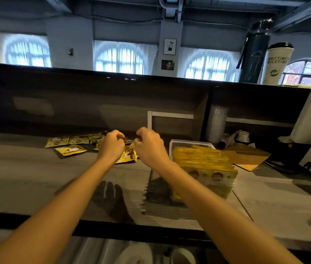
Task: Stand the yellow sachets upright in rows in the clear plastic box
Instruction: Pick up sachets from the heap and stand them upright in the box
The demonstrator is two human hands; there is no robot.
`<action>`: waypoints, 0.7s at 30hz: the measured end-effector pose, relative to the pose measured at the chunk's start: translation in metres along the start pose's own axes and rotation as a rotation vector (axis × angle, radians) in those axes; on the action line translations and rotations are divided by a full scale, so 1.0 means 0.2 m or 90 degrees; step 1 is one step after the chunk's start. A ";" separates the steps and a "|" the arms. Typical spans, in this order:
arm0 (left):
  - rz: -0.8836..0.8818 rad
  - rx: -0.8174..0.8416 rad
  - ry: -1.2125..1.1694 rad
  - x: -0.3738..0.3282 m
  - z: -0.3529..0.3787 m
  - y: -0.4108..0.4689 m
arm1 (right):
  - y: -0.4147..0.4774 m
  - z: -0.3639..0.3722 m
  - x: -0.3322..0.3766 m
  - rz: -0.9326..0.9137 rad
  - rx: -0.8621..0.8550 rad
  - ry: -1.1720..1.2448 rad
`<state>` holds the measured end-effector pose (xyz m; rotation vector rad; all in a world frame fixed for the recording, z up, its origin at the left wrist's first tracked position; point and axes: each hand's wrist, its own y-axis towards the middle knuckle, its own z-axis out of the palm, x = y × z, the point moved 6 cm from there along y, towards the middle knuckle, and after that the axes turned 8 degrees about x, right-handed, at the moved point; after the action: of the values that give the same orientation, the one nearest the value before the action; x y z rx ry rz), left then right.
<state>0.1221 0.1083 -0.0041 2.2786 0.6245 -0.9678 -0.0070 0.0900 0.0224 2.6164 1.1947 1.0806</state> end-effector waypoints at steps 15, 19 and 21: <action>-0.007 0.315 0.354 0.35 0.39 -0.01 | 0.14 0.47 -0.48 0.264 0.117 -0.094; 0.031 0.253 0.381 0.31 0.34 -0.03 | 0.15 0.48 -0.51 0.287 0.129 -0.101; 0.052 0.178 0.363 0.30 0.29 -0.05 | 0.13 0.47 -0.49 0.267 0.123 -0.156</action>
<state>0.1257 0.0889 -0.0851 2.8318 0.6467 -0.3692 0.0241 0.0243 -0.0946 3.1287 0.7526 0.6811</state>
